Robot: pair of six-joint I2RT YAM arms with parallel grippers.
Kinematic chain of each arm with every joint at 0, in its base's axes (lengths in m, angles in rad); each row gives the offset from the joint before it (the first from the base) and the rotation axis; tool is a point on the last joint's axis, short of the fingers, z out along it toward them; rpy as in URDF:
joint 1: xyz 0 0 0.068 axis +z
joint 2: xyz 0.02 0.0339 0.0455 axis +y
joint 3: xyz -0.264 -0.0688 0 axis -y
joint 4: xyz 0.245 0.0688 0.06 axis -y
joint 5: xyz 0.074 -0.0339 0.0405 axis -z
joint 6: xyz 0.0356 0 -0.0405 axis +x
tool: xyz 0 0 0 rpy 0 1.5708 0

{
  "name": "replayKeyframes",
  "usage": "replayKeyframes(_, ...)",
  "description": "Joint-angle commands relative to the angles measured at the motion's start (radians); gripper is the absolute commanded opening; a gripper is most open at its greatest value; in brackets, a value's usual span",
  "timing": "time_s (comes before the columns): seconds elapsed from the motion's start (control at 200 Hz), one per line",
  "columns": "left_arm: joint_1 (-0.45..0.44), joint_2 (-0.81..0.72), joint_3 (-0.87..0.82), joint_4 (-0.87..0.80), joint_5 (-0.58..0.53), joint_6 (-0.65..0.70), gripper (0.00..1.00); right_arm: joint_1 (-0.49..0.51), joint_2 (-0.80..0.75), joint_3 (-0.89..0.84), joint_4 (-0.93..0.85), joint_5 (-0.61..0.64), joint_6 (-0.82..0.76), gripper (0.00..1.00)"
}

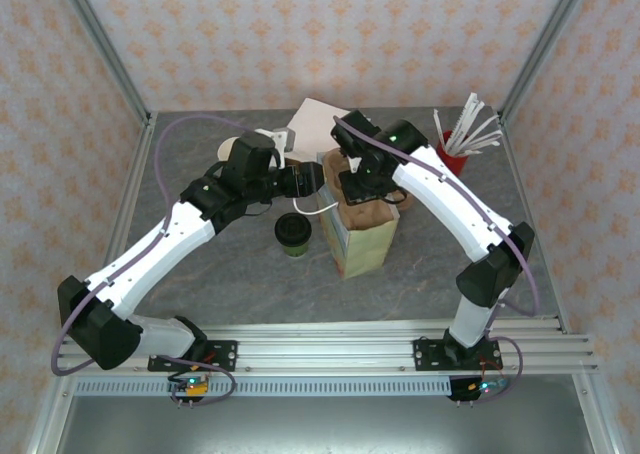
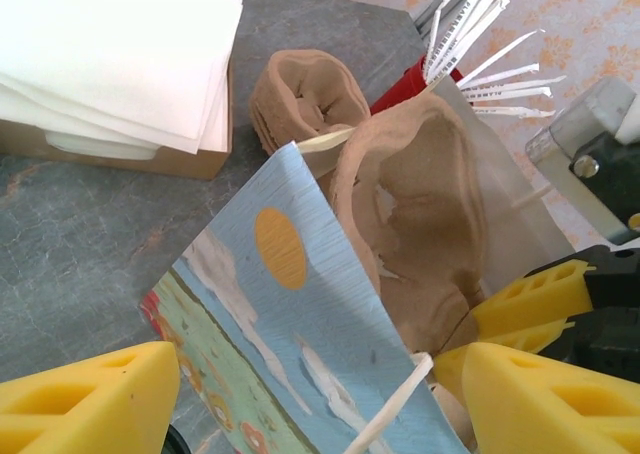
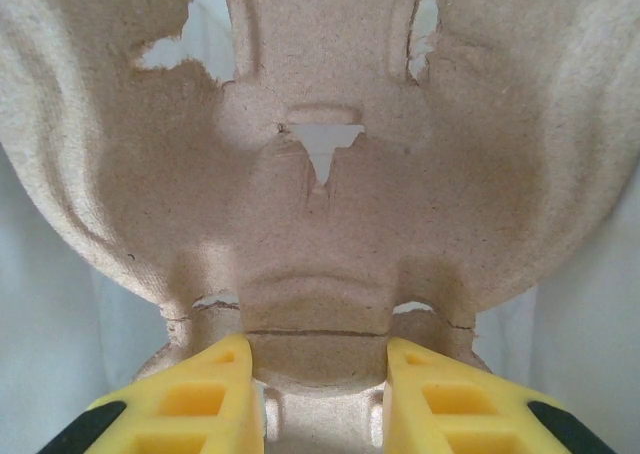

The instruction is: Pack the takeout coffee

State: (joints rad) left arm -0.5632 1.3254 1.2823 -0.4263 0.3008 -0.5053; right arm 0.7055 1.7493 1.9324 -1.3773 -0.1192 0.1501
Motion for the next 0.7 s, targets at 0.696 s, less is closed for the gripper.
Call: replayKeyframes(0.696, -0.012, -0.009, 0.054, -0.063, -0.091, 0.106, 0.76, 0.009, -0.086, 0.034, -0.164, -0.008, 0.01, 0.3)
